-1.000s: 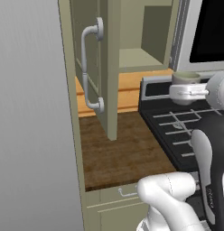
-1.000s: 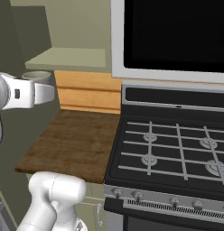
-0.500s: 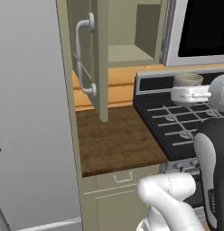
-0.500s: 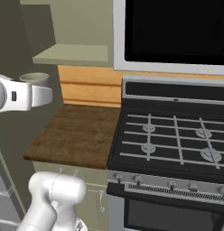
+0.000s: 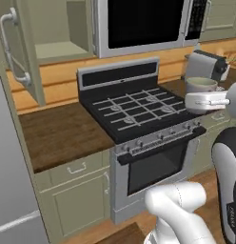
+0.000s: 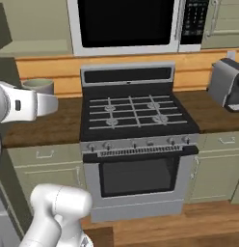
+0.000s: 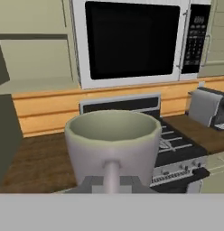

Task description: Gather all objects into one cabinet and sort the glasses and bowls to opposite sides.

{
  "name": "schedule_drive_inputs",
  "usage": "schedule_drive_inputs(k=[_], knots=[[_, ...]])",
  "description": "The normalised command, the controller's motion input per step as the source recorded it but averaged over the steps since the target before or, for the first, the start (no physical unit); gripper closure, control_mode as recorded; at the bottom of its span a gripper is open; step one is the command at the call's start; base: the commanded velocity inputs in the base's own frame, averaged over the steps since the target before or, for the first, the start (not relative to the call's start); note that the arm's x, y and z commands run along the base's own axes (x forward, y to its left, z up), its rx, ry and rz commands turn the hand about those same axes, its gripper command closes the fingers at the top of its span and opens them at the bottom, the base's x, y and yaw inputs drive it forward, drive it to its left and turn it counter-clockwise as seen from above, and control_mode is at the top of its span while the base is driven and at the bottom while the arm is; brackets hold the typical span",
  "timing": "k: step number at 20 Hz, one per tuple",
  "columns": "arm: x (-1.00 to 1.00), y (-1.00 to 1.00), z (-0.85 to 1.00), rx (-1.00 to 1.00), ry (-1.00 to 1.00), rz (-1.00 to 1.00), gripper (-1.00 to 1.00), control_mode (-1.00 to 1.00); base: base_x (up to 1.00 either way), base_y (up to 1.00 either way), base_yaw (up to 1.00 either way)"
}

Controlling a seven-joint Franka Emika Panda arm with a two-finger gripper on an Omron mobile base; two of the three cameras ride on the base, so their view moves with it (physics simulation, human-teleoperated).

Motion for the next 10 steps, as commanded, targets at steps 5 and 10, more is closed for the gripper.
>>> schedule_drive_inputs(k=[5,10], knots=[[0.00,0.00,0.00,0.00,0.00,0.00,1.00,1.00,-0.25,-0.20,-0.81],[0.00,0.00,0.00,0.00,0.00,0.00,1.00,1.00,-0.07,-0.12,-0.85]])
